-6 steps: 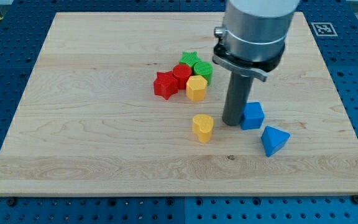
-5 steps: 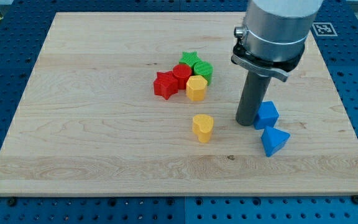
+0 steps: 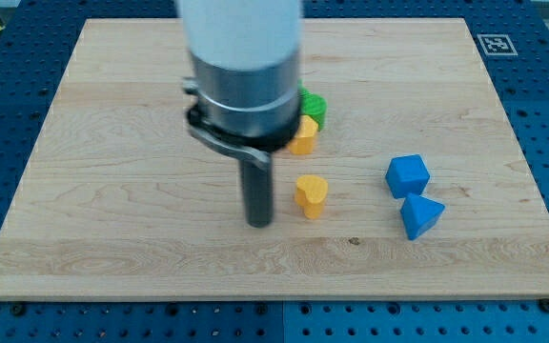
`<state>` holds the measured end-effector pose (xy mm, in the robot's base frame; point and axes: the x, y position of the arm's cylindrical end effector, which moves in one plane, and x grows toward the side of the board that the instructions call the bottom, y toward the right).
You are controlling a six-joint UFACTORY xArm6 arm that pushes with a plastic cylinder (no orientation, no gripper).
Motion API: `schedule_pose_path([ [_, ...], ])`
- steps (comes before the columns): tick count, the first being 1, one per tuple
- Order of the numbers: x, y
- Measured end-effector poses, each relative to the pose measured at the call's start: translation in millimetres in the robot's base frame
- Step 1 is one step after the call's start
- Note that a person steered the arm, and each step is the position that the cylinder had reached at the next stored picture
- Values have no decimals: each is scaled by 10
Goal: Slide the yellow heart a bit right and up
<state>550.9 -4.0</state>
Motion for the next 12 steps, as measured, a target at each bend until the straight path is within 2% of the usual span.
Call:
schedule_pose_path([
  [1, 9, 476],
  [6, -547, 226],
  [7, -577, 367],
  [9, -919, 892],
  [10, -993, 911],
  [12, -1605, 921],
])
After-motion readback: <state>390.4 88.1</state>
